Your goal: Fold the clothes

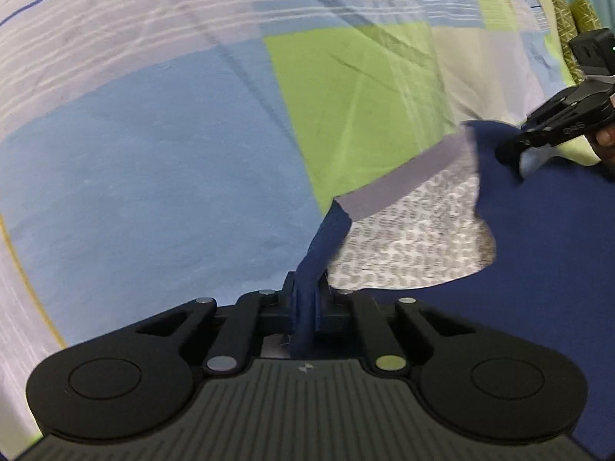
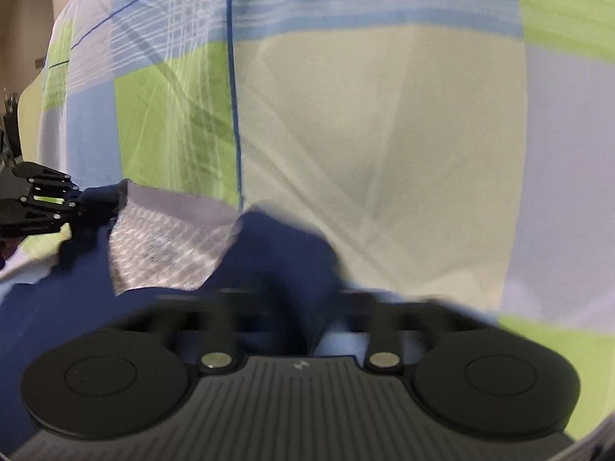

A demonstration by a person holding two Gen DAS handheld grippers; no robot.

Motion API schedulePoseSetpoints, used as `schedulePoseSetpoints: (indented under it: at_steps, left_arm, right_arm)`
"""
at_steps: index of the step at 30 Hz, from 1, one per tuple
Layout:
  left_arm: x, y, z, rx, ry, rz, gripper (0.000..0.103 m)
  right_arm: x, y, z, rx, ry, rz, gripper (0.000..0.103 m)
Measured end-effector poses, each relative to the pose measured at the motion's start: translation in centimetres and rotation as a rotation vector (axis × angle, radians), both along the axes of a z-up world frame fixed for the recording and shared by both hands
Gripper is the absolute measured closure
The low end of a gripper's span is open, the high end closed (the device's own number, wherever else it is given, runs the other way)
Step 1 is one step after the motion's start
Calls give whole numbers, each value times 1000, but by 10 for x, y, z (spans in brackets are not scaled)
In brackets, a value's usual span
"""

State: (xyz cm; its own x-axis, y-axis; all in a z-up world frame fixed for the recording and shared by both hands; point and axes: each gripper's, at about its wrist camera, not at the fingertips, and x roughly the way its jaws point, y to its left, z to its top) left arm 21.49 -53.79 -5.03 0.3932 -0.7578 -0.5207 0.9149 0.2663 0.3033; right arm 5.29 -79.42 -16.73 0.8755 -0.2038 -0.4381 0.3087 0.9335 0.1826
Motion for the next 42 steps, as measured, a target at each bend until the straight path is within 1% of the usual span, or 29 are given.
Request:
schedulePoseSetpoints:
  at_steps: [1, 2, 3, 5, 6, 8, 10, 11, 13, 15, 17, 19, 20, 22, 24, 26, 28, 30, 31, 32, 34, 35, 36, 37, 38, 39, 40, 41, 42]
  left_arm:
    - [-6, 3, 4, -15, -13, -2, 97]
    - [-16, 9, 12, -54, -33, -10, 97]
    - [-21, 12, 18, -75, -47, -16, 97]
    - [-33, 14, 39, -153, -91, -26, 97]
    - [-35, 9, 50, -183, -94, -23, 96]
    - [-33, -4, 59, -205, -89, -14, 96]
    - [-33, -19, 53, -187, -107, 0, 96]
    - [-33, -27, 50, -177, -117, 8, 96]
    - [-29, -37, 35, -137, -121, 35, 96]
    - [-26, -42, 10, -82, -125, 62, 96]
    - [-23, -39, -2, -56, -120, 61, 95]
    - [-22, -33, -6, -55, -111, 62, 95]
    - [-22, -30, -7, -55, -106, 62, 95]
    - [-34, -16, 6, -88, -122, 53, 95]
    - [-46, -3, 18, -115, -139, 41, 95]
    - [-78, 30, 38, -151, -170, 9, 95]
    - [-102, 53, 43, -150, -171, -12, 95]
    - [-134, 81, 45, -135, -174, -37, 95]
    - [-149, 91, 40, -115, -172, -45, 95]
    - [-163, 101, 34, -94, -169, -52, 95]
    - [-189, 120, 20, -48, -147, -61, 94]
    - [-198, 129, 10, -23, -117, -61, 94]
    - [-202, 131, 7, -8, -102, -62, 91]
    - [-210, 134, -6, 40, -67, -67, 86]
    - [-214, 139, -13, 74, -54, -74, 85]
    - [-218, 144, -17, 92, -53, -73, 84]
    - [-224, 148, -22, 109, -53, -72, 80]
    - [-225, 149, -24, 116, -47, -71, 79]
    - [-226, 157, -23, 110, -24, -64, 78]
  right_arm:
    - [-5, 5, 4, -14, -9, -13, 102]
    - [-15, 12, 12, -42, -31, -36, 102]
    - [-25, 20, 20, -69, -52, -60, 102]
    - [-50, 34, 46, -162, -118, -124, 103]
    - [-61, 38, 59, -207, -148, -152, 103]
    - [-66, 41, 80, -273, -174, -191, 103]
    - [-61, 37, 90, -309, -159, -216, 103]
    - [-52, 35, 86, -328, -129, -222, 103]
    - [-38, 30, 77, -359, -75, -232, 103]
    - [-29, 25, 57, -333, -35, -210, 103]
    - [-25, 24, 44, -315, -20, -193, 103]
    - [-22, 24, 30, -299, -9, -174, 103]
    - [-24, 27, 32, -300, -20, -169, 103]
    - [-28, 31, 35, -302, -42, -159, 103]
    - [-45, 48, 51, -346, -83, -121, 103]
    - [-73, 73, 67, -416, -110, -73, 103]
    - [-102, 99, 73, -471, -107, -26, 103]
    - [-126, 120, 70, -487, -85, 12, 103]
    - [-138, 136, 64, -504, -63, 38, 103]
    - [-149, 158, 51, -529, -19, 70, 103]
    - [-170, 183, 24, -540, 66, 111, 103]
    - [-178, 193, 12, -540, 101, 125, 103]
    - [-181, 197, 3, -532, 121, 126, 102]
    - [-183, 201, -6, -522, 141, 124, 102]
    - [-187, 204, -15, -509, 166, 123, 102]
    - [-192, 208, -22, -504, 189, 126, 100]
    - [-197, 211, -25, -503, 207, 129, 93]
    - [-199, 214, -26, -500, 213, 129, 90]
    - [-202, 216, -26, -498, 217, 128, 86]
